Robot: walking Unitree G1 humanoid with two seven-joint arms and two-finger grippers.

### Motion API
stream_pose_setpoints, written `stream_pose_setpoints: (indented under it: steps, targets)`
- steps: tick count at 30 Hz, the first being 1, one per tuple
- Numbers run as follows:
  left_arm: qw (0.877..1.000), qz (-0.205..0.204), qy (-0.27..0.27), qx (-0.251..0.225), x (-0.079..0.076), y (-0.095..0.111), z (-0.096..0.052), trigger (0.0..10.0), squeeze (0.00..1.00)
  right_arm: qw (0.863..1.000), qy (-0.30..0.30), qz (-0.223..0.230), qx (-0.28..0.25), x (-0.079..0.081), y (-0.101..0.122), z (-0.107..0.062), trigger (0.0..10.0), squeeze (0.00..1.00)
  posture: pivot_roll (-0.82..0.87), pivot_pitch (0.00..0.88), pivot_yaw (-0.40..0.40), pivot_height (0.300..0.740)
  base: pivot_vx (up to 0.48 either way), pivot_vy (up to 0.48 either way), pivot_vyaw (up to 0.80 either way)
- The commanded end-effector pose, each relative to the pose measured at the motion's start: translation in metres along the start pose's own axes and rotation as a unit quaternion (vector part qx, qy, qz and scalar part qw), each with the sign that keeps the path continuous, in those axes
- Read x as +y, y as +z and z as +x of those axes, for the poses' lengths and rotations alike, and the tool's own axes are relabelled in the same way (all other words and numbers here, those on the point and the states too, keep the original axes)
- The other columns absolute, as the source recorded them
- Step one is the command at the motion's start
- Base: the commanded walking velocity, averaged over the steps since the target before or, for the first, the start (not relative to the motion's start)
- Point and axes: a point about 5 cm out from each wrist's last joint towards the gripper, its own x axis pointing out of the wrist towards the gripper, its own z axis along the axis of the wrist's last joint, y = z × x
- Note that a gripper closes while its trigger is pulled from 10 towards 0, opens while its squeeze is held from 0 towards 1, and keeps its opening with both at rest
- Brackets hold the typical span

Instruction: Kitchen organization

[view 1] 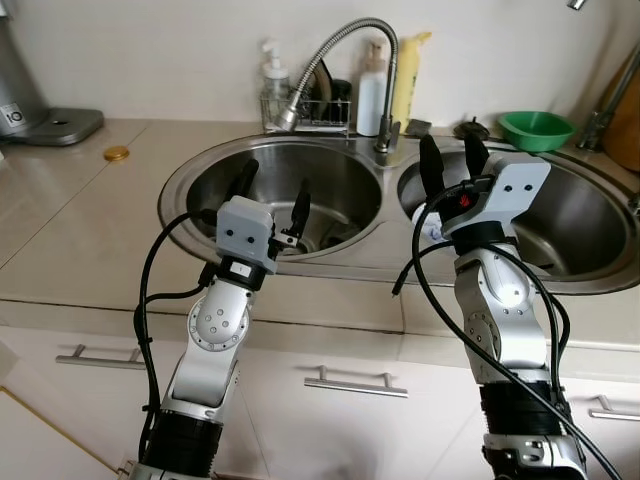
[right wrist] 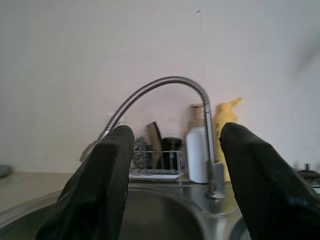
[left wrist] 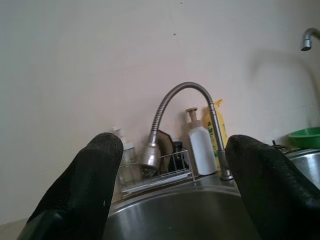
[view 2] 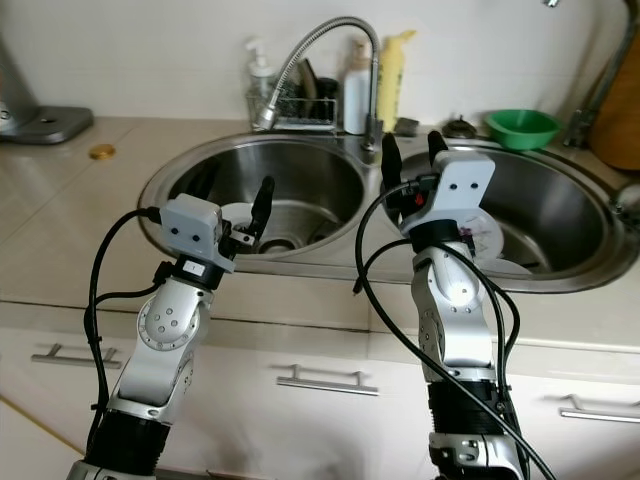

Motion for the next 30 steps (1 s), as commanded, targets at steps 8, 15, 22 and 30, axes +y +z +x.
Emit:
stream_pose_setpoints:
  steps: [8, 15, 22, 30]
  targets:
    - [1.000, 0.001, 0.003, -0.003, 0.004, 0.002, 0.000, 10.0, 0.00, 1.000, 0.007, -0.001, 0.002, 0.008, 0.002, -0.003, 10.0, 0.00, 0.06, 0.000, 0.031, 0.740, 0.000, 0.480, 0.00]
    - [1.000, 0.000, 0.000, 0.000, 0.003, 0.001, 0.000, 10.0, 0.00, 1.000, 0.004, -0.013, 0.018, 0.008, -0.004, -0.010, 10.0, 0.00, 0.06, 0.000, 0.033, 0.740, 0.000, 0.480, 0.00]
    - [1.000, 0.000, -0.002, 0.003, 0.002, 0.000, -0.001, 10.0, 0.00, 0.999, 0.009, -0.025, 0.026, 0.008, -0.007, -0.019, 10.0, 0.00, 0.06, 0.000, 0.032, 0.740, 0.000, 0.480, 0.00]
    - [1.000, 0.014, -0.010, 0.004, 0.000, -0.002, -0.005, 10.0, 0.00, 0.998, 0.011, -0.042, 0.043, 0.008, -0.013, -0.034, 10.0, 0.00, 0.05, 0.000, 0.028, 0.740, 0.000, 0.093, -0.10]
